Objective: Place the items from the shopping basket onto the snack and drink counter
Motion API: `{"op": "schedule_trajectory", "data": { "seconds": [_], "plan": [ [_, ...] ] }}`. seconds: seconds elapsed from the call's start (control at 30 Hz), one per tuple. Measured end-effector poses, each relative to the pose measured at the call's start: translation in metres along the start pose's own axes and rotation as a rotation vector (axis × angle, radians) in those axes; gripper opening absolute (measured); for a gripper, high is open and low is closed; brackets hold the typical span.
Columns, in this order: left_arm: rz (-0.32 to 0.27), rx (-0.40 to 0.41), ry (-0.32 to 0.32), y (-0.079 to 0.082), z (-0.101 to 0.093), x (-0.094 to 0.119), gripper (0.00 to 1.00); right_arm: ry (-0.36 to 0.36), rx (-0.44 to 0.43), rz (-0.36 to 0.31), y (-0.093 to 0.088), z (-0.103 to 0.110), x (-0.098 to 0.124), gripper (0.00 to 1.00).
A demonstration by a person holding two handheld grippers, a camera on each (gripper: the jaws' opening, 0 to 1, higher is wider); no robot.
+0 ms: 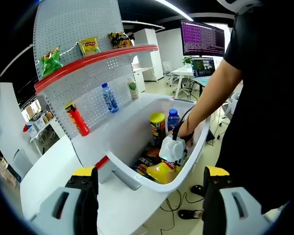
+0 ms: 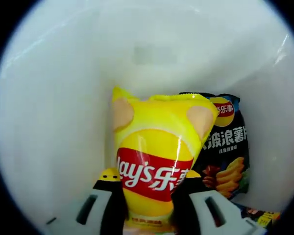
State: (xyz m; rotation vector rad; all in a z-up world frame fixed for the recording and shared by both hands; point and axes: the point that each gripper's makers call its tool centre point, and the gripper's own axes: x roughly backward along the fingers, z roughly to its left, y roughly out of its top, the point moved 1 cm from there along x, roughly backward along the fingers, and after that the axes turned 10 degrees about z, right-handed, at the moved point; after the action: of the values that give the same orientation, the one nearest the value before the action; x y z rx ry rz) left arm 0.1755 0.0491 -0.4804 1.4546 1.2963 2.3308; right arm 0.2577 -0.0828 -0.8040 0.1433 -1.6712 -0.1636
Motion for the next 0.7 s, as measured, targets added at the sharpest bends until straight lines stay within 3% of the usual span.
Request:
{"op": "schedule_trajectory", "data": {
  "seconds": [0.47,0.53,0.7],
  "plan": [
    [-0.004,-0.031,-0.010,0.005,0.001,-0.007,0.88,-0.022,-0.148,-0.125,0.012,-0.014,0.040,0.36],
    [-0.007,-0.034,-0.013,0.007,0.001,-0.008,0.88,-0.060,-0.162,-0.183,0.019,-0.021,0.051,0.36],
    [-0.007,-0.041,-0.015,0.009,0.002,-0.012,0.88,-0.109,-0.186,-0.242,0.022,-0.027,0.074,0.36]
  ]
}}
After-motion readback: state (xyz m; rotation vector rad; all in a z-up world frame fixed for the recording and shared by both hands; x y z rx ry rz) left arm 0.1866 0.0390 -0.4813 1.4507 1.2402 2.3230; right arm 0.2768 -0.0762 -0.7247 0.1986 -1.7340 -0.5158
